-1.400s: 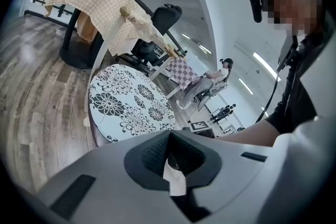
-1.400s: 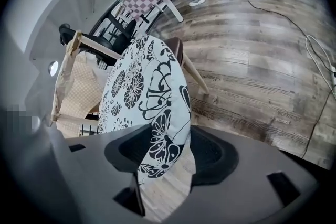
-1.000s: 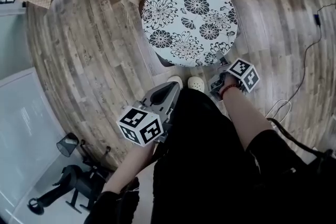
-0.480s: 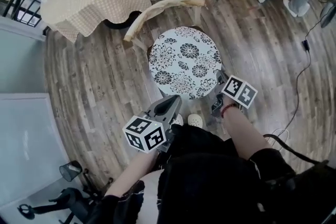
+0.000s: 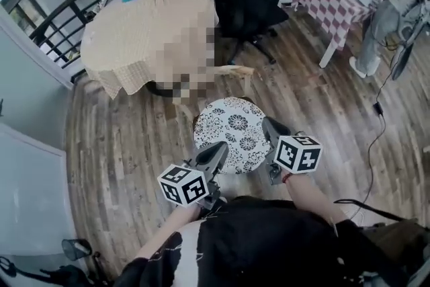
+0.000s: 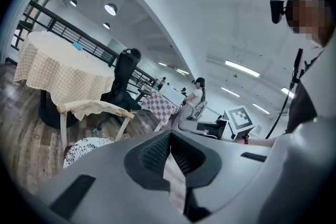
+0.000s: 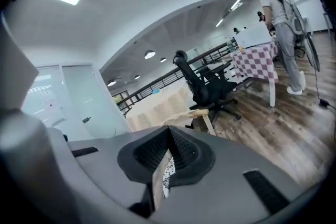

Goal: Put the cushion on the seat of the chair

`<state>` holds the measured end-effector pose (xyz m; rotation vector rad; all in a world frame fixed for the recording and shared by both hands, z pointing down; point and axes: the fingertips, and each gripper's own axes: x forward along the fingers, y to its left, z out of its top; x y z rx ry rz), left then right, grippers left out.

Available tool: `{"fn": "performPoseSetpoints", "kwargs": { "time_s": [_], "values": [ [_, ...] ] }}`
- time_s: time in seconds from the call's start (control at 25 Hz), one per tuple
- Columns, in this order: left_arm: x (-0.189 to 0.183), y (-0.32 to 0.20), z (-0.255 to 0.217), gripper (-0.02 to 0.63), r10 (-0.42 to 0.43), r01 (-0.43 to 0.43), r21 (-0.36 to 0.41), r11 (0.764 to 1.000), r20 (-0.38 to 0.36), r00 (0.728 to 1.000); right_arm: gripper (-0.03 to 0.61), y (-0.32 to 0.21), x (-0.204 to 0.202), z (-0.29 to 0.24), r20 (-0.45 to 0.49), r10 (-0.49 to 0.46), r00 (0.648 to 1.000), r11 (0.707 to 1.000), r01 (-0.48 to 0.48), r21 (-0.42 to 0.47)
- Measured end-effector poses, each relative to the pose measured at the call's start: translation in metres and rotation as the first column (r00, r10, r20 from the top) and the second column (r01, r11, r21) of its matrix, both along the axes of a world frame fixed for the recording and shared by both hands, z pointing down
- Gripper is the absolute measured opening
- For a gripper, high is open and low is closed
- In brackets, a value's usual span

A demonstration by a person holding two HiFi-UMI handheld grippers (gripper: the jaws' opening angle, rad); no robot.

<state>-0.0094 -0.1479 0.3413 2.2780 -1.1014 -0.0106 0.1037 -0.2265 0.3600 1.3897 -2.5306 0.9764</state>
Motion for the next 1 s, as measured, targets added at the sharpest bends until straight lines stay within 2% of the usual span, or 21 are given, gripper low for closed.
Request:
{"fn": "performPoseSetpoints", "kwargs": {
  "time_s": [0.12, 0.4, 0.72, 1.0],
  "values": [
    [0.001, -0.005, -0.017, 0.015, 0.003, -0.003, 0.047, 0.999, 0.011, 1.000, 0.015, 0.005, -0.003, -0.023, -0.036, -0.042, 0.998, 0.997, 0.045, 0.058],
    [-0.006, -0.016, -0.034, 0.015, -0.025, 0.022, 0.096, 0.995, 0.028, 0.999, 0.015, 0.006, 0.005, -0.038, -0.070, -0.069, 0.995, 0.992, 0.076, 0.104],
    [-0.009, -0.020, -0.034, 0.015, -0.040, 0.037, 0.095, 0.995, 0.028, 0.999, 0.015, -0.002, 0.003, -0.047, -0.094, -0.083, 0.992, 0.986, 0.095, 0.138],
    [-0.009, -0.023, -0.031, 0.015, -0.042, 0.040, 0.090, 0.995, 0.030, 0.999, 0.015, -0.004, 0.004, -0.042, -0.098, -0.087, 0.991, 0.987, 0.099, 0.126]
  ]
}}
